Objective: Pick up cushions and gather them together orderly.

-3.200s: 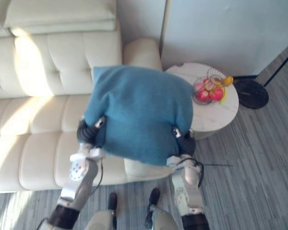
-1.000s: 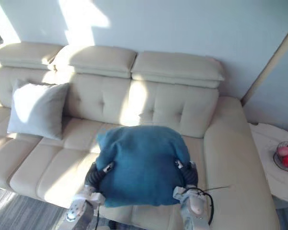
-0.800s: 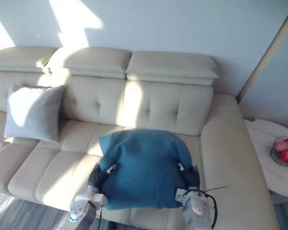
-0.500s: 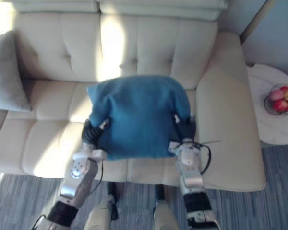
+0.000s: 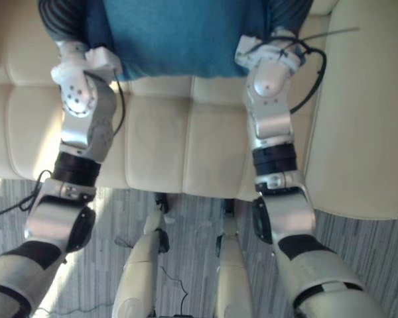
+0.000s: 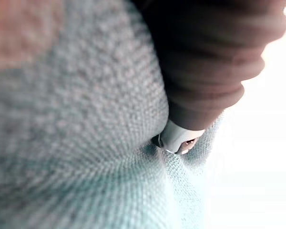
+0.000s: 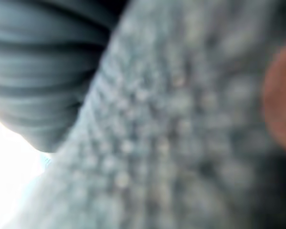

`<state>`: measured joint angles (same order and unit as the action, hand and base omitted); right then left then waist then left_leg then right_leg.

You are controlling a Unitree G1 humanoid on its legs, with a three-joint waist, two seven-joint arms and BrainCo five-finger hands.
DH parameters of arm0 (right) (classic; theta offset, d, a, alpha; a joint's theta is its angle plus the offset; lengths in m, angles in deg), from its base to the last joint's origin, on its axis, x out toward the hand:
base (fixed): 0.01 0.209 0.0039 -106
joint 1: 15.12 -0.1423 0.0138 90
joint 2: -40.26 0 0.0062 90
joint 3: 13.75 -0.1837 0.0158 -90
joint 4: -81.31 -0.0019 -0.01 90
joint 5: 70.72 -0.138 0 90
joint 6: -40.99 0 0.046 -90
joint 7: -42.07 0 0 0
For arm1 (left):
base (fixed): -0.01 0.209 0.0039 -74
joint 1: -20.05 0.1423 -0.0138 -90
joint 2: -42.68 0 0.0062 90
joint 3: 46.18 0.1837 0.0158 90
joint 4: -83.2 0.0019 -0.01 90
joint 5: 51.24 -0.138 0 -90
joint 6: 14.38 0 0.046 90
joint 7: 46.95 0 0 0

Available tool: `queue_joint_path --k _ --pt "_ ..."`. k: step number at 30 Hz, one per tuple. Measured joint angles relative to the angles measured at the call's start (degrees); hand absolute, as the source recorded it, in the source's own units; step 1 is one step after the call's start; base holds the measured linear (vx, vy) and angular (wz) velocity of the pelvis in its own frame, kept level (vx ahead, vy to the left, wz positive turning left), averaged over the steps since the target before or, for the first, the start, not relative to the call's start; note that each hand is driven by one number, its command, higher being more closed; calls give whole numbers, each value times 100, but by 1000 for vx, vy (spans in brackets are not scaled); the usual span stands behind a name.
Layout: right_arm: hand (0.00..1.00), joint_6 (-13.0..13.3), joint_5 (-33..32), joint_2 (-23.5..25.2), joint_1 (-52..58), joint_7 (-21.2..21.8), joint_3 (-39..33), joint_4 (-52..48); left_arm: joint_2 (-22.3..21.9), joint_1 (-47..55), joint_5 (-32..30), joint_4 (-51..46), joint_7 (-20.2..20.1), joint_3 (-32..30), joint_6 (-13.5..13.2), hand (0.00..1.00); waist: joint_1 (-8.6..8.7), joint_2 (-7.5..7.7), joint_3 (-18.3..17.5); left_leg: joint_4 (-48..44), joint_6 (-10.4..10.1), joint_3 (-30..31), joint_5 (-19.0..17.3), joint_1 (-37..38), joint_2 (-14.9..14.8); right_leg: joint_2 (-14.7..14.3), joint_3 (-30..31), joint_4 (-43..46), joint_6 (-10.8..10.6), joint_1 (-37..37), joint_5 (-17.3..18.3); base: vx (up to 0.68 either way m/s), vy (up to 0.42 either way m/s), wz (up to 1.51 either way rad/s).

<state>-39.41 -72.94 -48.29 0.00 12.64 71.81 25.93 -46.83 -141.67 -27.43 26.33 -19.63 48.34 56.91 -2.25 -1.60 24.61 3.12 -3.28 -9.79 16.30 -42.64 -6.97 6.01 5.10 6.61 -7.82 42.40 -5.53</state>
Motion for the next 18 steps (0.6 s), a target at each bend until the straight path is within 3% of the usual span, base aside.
queue_joint_path --k 3,4,5,6,10,18 --pt "100 -56 -2 86 -167 -37 -15 287 -65 -168 -1 417 -20 -130 115 100 19 3 38 -24 8 11 10 -327 2 41 -22 22 -15 309 -10 39 20 4" --pt "100 -54 -1 104 -173 -33 -6 292 -139 -209 -3 588 -28 -184 153 0 21 4 38 -32 7 15 10 -447 6 49 -36 57 -16 441 -9 41 6 1" --pt "100 -48 -4 96 -194 -29 -16 305 -169 -244 -11 659 -58 -244 158 0 19 4 38 -37 8 23 10 -530 4 48 -51 103 -16 540 -9 45 5 -1" --pt "0 -34 -7 89 -308 -26 -73 405 -204 -343 -16 742 -95 -313 154 0 25 6 39 -53 7 30 10 -660 -6 43 -79 170 -16 692 -9 0 0 0" --pt "0 12 -150 73 -460 -5 -242 474 -232 -676 -53 931 -298 -431 156 0 14 9 39 -237 5 10 9 -1152 -36 41 -108 327 -16 1167 -8 -24 -9 -2" --pt "0 17 -1415 61 -341 417 -212 378 -264 -664 55 961 -632 -819 198 0 -15 29 51 -225 -114 -68 64 -1423 -157 -58 -89 475 8 1553 -94 -66 -55 -8"
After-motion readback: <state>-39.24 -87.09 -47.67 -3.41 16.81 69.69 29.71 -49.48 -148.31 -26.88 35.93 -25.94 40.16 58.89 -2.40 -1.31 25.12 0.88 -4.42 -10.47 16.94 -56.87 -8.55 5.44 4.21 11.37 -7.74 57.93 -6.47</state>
